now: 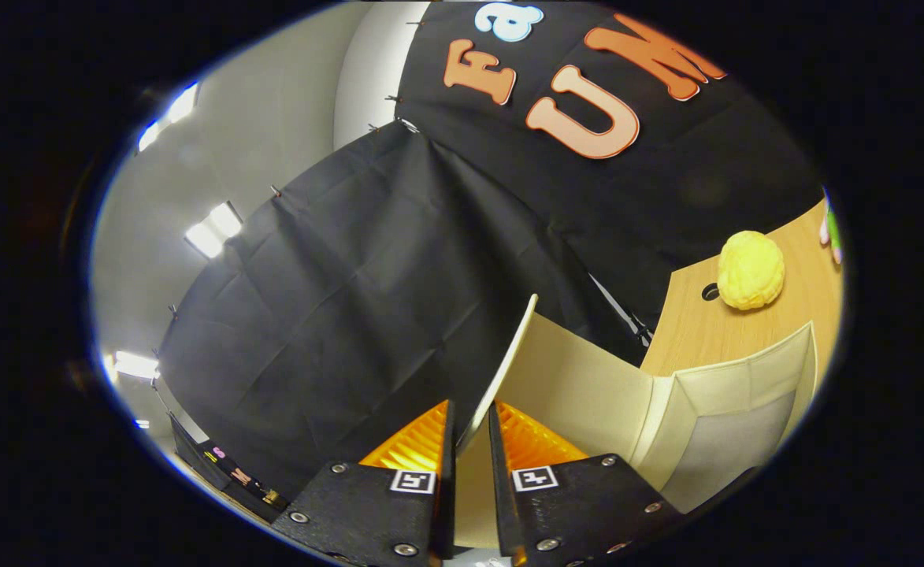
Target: Open the storage box then place both shoes into the box .Put the left shoe in first, then the right shoe, with the right side of both shoes facing outward in a uniform manner.
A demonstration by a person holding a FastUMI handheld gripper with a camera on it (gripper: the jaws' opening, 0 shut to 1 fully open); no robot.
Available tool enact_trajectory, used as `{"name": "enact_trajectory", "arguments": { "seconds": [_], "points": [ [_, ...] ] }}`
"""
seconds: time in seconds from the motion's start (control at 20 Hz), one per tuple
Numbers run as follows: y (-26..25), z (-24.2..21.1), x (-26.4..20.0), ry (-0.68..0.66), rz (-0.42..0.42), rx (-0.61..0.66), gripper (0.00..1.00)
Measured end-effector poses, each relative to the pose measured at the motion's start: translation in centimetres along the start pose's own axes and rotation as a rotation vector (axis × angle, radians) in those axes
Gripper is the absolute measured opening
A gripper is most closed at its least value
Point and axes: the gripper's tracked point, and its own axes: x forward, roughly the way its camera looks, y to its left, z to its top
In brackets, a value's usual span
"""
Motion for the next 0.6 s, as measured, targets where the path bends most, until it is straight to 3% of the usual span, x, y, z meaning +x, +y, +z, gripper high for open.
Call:
{"name": "enact_trajectory", "arguments": {
  "seconds": [0.15, 0.35, 0.6],
  "points": [
    [-2.5, -0.3, -0.9, 0.014, -0.078, -0.039, 0.59],
    [-5.1, 1.2, -4.8, 0.003, -0.144, -0.067, 0.82],
    [-13.1, 2.9, -13.3, 0.006, -0.423, -0.239, 0.96]
  ]
}}
